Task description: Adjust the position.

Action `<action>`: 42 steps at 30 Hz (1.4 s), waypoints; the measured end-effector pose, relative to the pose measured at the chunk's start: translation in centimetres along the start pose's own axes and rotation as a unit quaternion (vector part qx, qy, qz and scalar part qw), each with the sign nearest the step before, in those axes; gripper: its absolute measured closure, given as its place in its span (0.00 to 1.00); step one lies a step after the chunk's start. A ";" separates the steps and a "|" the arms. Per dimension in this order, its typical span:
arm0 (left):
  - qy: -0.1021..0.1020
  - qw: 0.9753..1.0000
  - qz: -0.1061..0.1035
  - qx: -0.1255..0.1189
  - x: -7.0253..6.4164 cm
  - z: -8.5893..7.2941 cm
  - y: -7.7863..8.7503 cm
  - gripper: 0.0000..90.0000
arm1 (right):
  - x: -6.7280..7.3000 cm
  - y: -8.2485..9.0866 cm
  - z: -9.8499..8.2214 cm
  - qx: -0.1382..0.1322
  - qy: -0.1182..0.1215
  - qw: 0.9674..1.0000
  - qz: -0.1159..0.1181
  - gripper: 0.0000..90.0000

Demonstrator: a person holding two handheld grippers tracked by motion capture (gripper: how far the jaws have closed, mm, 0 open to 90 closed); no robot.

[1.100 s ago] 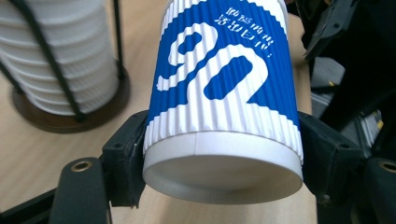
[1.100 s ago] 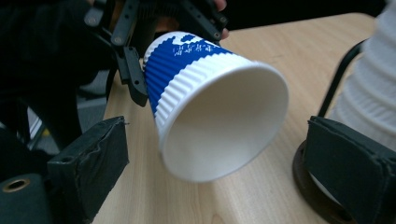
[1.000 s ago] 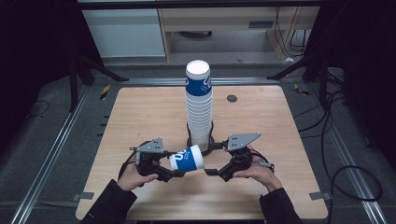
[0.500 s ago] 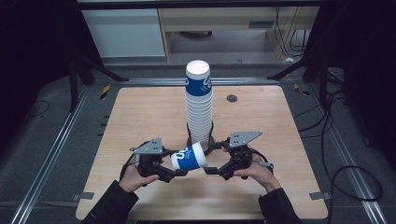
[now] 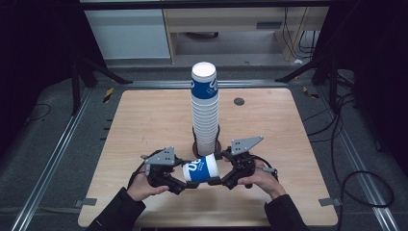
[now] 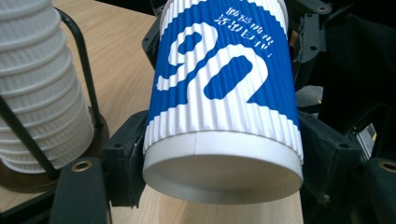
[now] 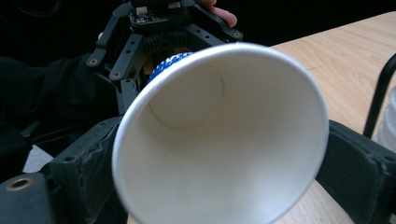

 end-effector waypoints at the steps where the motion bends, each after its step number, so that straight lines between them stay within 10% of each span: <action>1: -0.001 1.000 -0.001 0.002 -0.1 0.0 -0.1 0.29 | 0.0 0.0 0.0 -0.003 -0.003 1.000 0.005 0.11; 20: 0.018 1.000 -0.003 0.007 0.5 -0.2 0.4 0.27 | 0.0 0.3 -0.1 0.008 0.003 1.000 0.000 0.18; 31: 0.017 0.996 0.016 0.084 1.1 -1.7 -0.2 0.20 | -0.6 0.0 -1.1 0.076 0.017 0.996 -0.047 0.18; 42: -0.010 0.989 0.009 0.148 0.3 -3.1 -1.9 0.22 | -0.4 -2.3 -2.2 0.127 0.019 0.991 -0.031 0.18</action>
Point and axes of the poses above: each handheld gripper's, and its own axes: y roughly backward along the jaws, z roughly out of its top, x roughly to its left, the point moved 6 cm from there along -y, roughly forward along the jaws, and after that the axes turned 7 degrees about z, right-handed, at the moved point
